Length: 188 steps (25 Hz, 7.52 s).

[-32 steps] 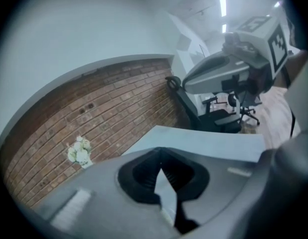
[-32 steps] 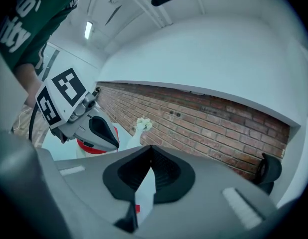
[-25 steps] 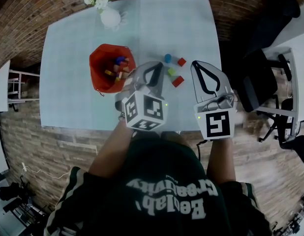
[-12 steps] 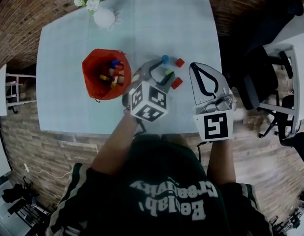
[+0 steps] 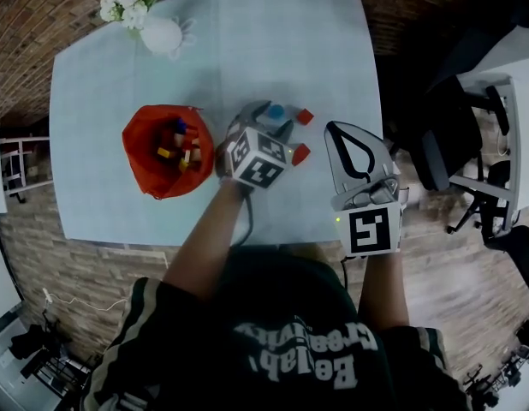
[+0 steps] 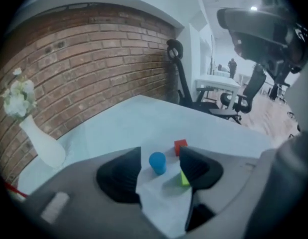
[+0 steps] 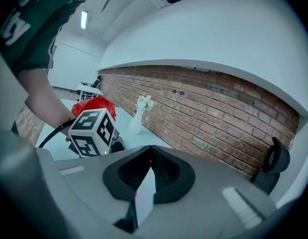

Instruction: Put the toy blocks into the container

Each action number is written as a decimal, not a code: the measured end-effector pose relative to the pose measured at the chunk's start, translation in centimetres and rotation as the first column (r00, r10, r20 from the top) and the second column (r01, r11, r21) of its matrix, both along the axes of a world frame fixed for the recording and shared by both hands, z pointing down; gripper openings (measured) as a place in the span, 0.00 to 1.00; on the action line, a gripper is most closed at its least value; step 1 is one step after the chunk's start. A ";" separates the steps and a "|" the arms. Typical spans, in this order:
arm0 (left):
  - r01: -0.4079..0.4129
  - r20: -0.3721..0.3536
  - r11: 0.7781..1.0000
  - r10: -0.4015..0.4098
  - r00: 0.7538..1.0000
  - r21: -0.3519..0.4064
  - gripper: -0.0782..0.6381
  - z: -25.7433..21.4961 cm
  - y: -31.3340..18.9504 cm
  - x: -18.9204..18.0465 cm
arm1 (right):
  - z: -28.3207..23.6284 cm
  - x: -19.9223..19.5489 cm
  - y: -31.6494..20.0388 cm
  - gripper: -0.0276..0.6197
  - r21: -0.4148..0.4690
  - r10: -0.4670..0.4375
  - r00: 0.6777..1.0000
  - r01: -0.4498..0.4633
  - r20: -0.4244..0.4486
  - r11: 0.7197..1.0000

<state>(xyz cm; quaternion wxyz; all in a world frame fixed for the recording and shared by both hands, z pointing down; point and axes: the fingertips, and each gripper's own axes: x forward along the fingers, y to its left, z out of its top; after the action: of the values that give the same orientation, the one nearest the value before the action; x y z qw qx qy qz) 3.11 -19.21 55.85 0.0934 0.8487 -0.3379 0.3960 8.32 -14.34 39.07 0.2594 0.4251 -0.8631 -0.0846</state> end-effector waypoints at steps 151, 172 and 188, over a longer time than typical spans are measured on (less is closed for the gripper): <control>0.247 -0.078 0.916 -0.234 0.969 0.316 0.39 -18.6 9.0 -22.5 | -7.8 -22.4 1.6 0.05 0.144 -0.329 0.943 0.319 0.052 0.937; 0.164 -0.086 0.922 -0.143 0.986 0.351 0.11 -20.0 8.9 -17.5 | -8.5 -16.7 2.5 0.05 0.150 -0.218 0.975 0.208 0.051 0.967; -0.040 -0.064 0.940 0.066 0.996 0.338 0.11 -19.2 8.7 -5.1 | -8.4 -4.2 3.3 0.05 0.145 -0.016 0.998 0.008 0.056 0.989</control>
<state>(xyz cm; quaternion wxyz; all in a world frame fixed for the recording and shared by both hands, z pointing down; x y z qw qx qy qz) -1.98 -10.48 36.68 -0.0513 0.8751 -0.3739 0.3031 4.12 -11.03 30.65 0.2025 0.4398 -0.8643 -0.1364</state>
